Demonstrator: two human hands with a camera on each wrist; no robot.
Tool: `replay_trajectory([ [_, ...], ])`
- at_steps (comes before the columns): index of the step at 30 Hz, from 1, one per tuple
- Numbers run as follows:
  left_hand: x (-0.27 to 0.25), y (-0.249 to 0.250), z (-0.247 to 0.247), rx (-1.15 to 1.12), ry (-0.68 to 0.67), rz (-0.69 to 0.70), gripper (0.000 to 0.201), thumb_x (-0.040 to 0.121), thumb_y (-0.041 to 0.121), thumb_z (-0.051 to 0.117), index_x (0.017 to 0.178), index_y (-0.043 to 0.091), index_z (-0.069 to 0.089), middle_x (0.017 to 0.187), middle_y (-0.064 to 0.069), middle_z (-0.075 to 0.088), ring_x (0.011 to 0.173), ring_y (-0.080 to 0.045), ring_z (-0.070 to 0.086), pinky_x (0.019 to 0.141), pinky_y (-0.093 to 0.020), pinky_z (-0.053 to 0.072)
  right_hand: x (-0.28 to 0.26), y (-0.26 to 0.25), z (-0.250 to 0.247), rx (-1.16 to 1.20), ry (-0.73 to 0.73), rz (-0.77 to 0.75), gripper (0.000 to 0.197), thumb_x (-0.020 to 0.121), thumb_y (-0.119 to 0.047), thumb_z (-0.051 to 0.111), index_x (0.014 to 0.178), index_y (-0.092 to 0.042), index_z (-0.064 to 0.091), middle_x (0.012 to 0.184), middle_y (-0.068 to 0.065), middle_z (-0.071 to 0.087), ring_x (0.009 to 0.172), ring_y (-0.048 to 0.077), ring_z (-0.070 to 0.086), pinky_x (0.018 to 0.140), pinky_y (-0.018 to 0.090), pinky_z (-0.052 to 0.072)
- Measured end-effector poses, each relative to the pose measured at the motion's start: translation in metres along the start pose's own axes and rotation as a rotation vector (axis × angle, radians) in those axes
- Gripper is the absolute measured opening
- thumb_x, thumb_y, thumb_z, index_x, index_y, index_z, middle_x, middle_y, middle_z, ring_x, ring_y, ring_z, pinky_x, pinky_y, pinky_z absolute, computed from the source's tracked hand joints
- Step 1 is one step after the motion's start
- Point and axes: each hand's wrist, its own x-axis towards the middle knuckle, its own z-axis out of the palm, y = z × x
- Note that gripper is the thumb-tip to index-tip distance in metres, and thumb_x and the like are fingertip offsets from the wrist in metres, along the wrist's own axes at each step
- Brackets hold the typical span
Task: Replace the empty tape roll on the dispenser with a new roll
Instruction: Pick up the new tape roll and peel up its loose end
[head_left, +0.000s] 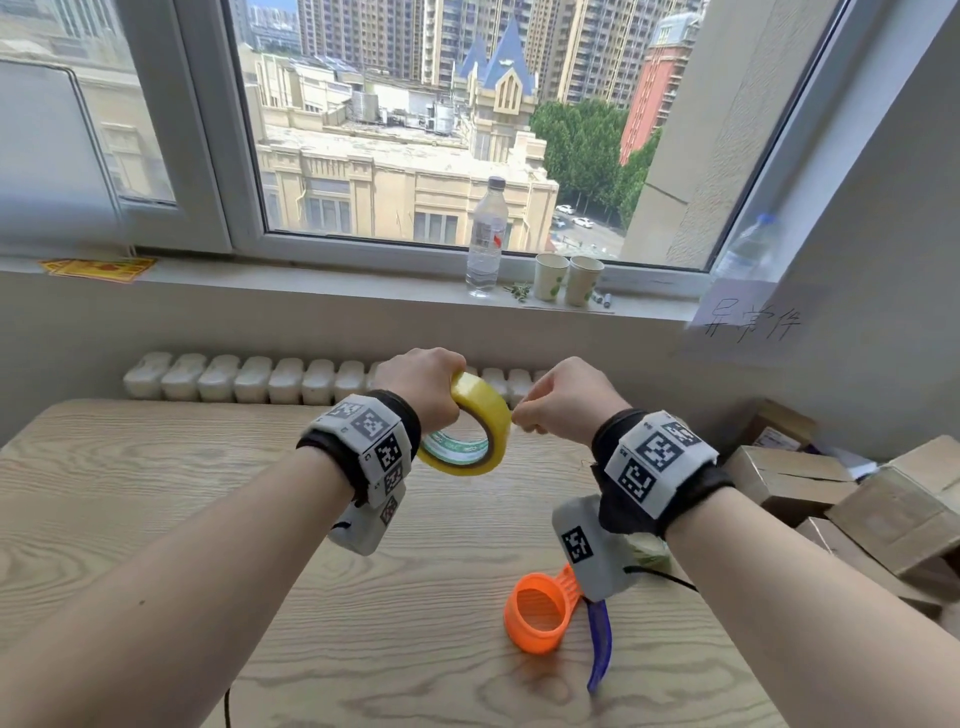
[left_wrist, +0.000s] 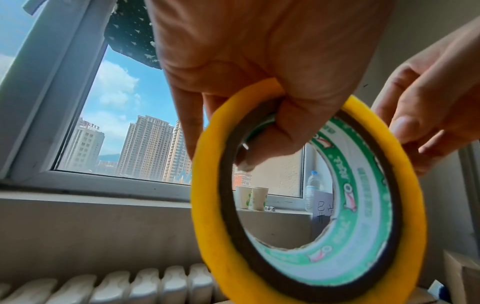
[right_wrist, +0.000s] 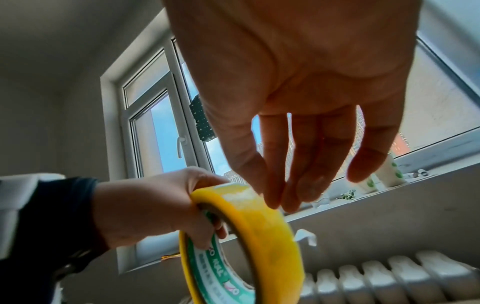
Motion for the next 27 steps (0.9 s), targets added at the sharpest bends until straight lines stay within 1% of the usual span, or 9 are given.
replay_trajectory([
  [3, -0.001, 0.004, -0.001, 0.032, 0.009, 0.026, 0.021, 0.071, 0.007, 0.052, 0.086, 0.021, 0.057, 0.082, 0.001, 0.056, 0.083, -0.026, 0.056, 0.067, -0.030, 0.038, 0.000, -0.005, 0.005, -0.089, -0.026, 0.002, 0.008, 0.068, -0.014, 0.068, 0.070, -0.013, 0.075, 0.077, 0.005, 0.074, 0.083, 0.020, 0.068, 0.080, 0.034, 0.056],
  [6, -0.003, 0.006, -0.002, 0.066, 0.012, 0.037, 0.021, 0.072, 0.008, 0.052, 0.088, 0.020, 0.058, 0.081, 0.002, 0.056, 0.080, -0.025, 0.055, 0.066, -0.030, 0.038, 0.000, -0.008, 0.007, -0.147, -0.051, -0.014, 0.009, 0.069, -0.013, 0.068, 0.072, -0.014, 0.076, 0.076, 0.004, 0.074, 0.082, 0.020, 0.069, 0.080, 0.036, 0.058],
  [12, -0.008, 0.011, -0.002, 0.100, 0.010, 0.037, 0.018, 0.074, 0.010, 0.051, 0.080, 0.027, 0.049, 0.080, 0.004, 0.052, 0.077, -0.022, 0.048, 0.066, -0.030, 0.036, -0.002, -0.010, 0.008, -0.229, -0.075, -0.064, 0.005, 0.075, -0.014, 0.071, 0.075, -0.013, 0.076, 0.073, 0.001, 0.074, 0.080, 0.016, 0.069, 0.081, 0.036, 0.057],
  [15, -0.007, 0.012, -0.001, 0.104, 0.014, 0.040, 0.017, 0.073, 0.010, 0.051, 0.080, 0.025, 0.050, 0.080, 0.003, 0.052, 0.079, -0.024, 0.052, 0.066, -0.030, 0.037, -0.001, -0.009, 0.009, -0.250, -0.063, -0.075, 0.005, 0.075, -0.015, 0.071, 0.071, -0.015, 0.075, 0.071, 0.000, 0.074, 0.080, 0.016, 0.069, 0.082, 0.038, 0.056],
  [18, -0.007, 0.012, -0.001, 0.109, 0.010, 0.039, 0.017, 0.071, 0.009, 0.050, 0.080, 0.023, 0.052, 0.080, 0.002, 0.054, 0.086, -0.026, 0.058, 0.065, -0.030, 0.038, -0.001, -0.008, 0.010, -0.278, -0.056, -0.103, 0.007, 0.073, -0.014, 0.067, 0.071, -0.015, 0.073, 0.075, 0.002, 0.073, 0.080, 0.019, 0.068, 0.077, 0.033, 0.056],
  [20, -0.007, 0.011, 0.000, 0.100, -0.001, 0.032, 0.018, 0.072, 0.008, 0.050, 0.082, 0.023, 0.054, 0.081, 0.002, 0.056, 0.087, -0.026, 0.059, 0.066, -0.030, 0.039, -0.002, -0.009, 0.011, -0.291, -0.053, -0.122, 0.005, 0.073, -0.018, 0.067, 0.070, -0.016, 0.070, 0.078, 0.003, 0.072, 0.080, 0.021, 0.067, 0.075, 0.032, 0.055],
  [24, -0.006, 0.006, 0.001, 0.033, -0.022, 0.028, 0.025, 0.072, 0.006, 0.049, 0.083, 0.029, 0.052, 0.096, -0.001, 0.064, 0.096, -0.028, 0.060, 0.068, -0.030, 0.039, -0.003, -0.007, 0.009, -0.234, -0.043, -0.123, 0.011, 0.074, -0.021, 0.067, 0.065, -0.015, 0.067, 0.076, 0.005, 0.072, 0.078, 0.022, 0.066, 0.074, 0.033, 0.055],
  [25, -0.006, 0.005, 0.001, 0.013, -0.026, 0.027, 0.030, 0.073, 0.006, 0.049, 0.086, 0.032, 0.054, 0.101, -0.001, 0.064, 0.099, -0.027, 0.059, 0.070, -0.030, 0.039, -0.003, -0.007, 0.008, -0.213, -0.037, -0.121, 0.012, 0.073, -0.021, 0.067, 0.064, -0.014, 0.068, 0.075, 0.006, 0.072, 0.078, 0.022, 0.067, 0.073, 0.034, 0.055],
  [27, -0.005, 0.002, 0.001, -0.015, -0.028, 0.026, 0.041, 0.074, 0.006, 0.049, 0.103, 0.033, 0.059, 0.110, -0.001, 0.063, 0.105, -0.026, 0.058, 0.073, -0.030, 0.041, -0.003, -0.006, 0.007, -0.164, -0.034, -0.118, 0.014, 0.073, -0.019, 0.066, 0.060, -0.014, 0.067, 0.074, 0.007, 0.072, 0.078, 0.022, 0.067, 0.074, 0.035, 0.056],
])
